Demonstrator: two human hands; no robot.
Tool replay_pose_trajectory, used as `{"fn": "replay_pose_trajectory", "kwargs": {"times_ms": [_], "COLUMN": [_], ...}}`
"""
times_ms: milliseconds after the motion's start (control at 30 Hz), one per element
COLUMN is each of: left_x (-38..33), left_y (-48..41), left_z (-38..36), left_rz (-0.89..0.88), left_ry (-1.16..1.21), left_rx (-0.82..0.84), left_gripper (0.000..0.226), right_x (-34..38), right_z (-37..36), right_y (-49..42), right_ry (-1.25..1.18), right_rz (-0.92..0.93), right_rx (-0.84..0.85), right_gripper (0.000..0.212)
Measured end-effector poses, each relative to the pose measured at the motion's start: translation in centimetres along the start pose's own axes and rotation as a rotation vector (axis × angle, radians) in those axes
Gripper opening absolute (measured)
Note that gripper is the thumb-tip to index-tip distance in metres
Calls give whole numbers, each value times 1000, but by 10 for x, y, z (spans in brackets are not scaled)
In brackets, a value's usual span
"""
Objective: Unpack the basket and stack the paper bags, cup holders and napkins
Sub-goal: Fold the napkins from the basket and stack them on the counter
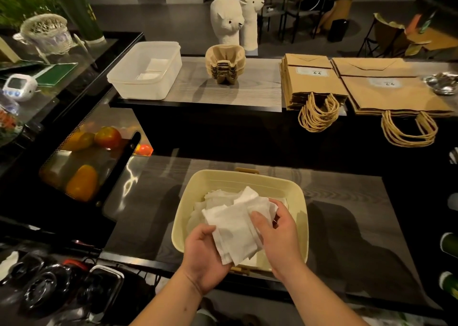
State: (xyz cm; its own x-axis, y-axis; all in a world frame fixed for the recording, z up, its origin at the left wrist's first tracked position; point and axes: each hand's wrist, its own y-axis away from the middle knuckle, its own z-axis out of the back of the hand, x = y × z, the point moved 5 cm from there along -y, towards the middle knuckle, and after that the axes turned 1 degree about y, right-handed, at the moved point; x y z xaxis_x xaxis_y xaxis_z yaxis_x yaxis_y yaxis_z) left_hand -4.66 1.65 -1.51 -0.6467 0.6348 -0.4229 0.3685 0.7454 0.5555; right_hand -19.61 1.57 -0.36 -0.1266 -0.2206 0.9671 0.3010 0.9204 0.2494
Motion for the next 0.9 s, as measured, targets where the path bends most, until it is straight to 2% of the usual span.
{"fn": "replay_pose_trajectory", "kwargs": {"times_ms": [67,133,233,400,500,633,767,833,900], "left_x": [1,1,2,5,6,8,15,15,13], "left_y": [6,8,3,2,2,-3,-6,-7,-8], "left_z": [-3,-5,-3,5,8,6,-5,-12,-16], "left_rz": [30,11,-32,34,114,108,130,96,60], "left_ry": [-66,-212,-326,-231,-85,1,-39,-17,-4], "left_rx": [35,-6,-75,-130,-54,1,10,3,13], "left_gripper": [49,54,52,34,46,49,40,41,49], "right_x": [0,2,0,1,9,15,26,22,15], "right_z": [-1,-2,1,19,30,36,22,15,16], "right_y": [2,4,1,-7,-12,-13,1,4,1], "right_ry": [-36,-75,-95,-149,-237,-438,-661,-503,-169], "right_rz": [-22,-32,-70,-135,-170,-304,-403,-390,-325], "right_rx": [31,71,13,-85,-77,20,297,378,316], "right_gripper": [23,20,20,22,25,29,38,34,28]}}
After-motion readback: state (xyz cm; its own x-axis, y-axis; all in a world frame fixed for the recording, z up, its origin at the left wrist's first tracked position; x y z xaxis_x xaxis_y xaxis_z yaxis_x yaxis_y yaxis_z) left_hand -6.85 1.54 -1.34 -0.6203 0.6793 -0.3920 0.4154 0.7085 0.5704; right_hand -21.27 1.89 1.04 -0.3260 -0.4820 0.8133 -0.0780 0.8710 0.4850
